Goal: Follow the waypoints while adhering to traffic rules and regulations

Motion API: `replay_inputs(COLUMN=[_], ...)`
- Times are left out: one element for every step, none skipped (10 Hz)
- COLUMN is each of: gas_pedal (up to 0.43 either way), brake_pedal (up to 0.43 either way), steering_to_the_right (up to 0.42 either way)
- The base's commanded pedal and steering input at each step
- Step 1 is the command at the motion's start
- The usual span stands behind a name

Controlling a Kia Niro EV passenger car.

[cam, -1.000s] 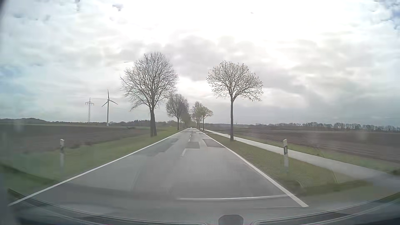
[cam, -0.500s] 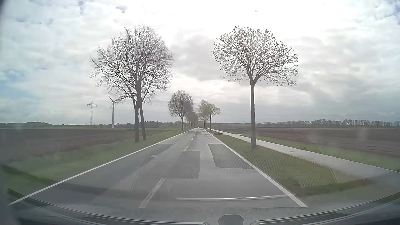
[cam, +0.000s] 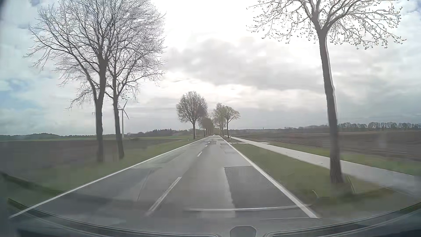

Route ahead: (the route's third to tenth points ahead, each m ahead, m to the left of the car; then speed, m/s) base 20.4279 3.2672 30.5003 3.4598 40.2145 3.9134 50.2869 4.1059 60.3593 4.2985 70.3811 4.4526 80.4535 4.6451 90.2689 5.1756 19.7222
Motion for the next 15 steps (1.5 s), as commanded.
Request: replay_inputs(gas_pedal=[0.248,0.248,0.260,0.260,0.260,0.260,0.260,0.260,0.260,0.260,0.260,0.260,0.260,0.260,0.260], brake_pedal=[0.000,0.000,0.000,0.000,0.000,0.000,0.000,0.000,0.006,0.000,0.000,0.000,0.000,0.000,0.000], steering_to_the_right=[-0.015,-0.015,-0.014,-0.013,-0.008,-0.007,-0.005,-0.005,-0.003,-0.001,0.000,0.001,0.001,0.000,0.001])
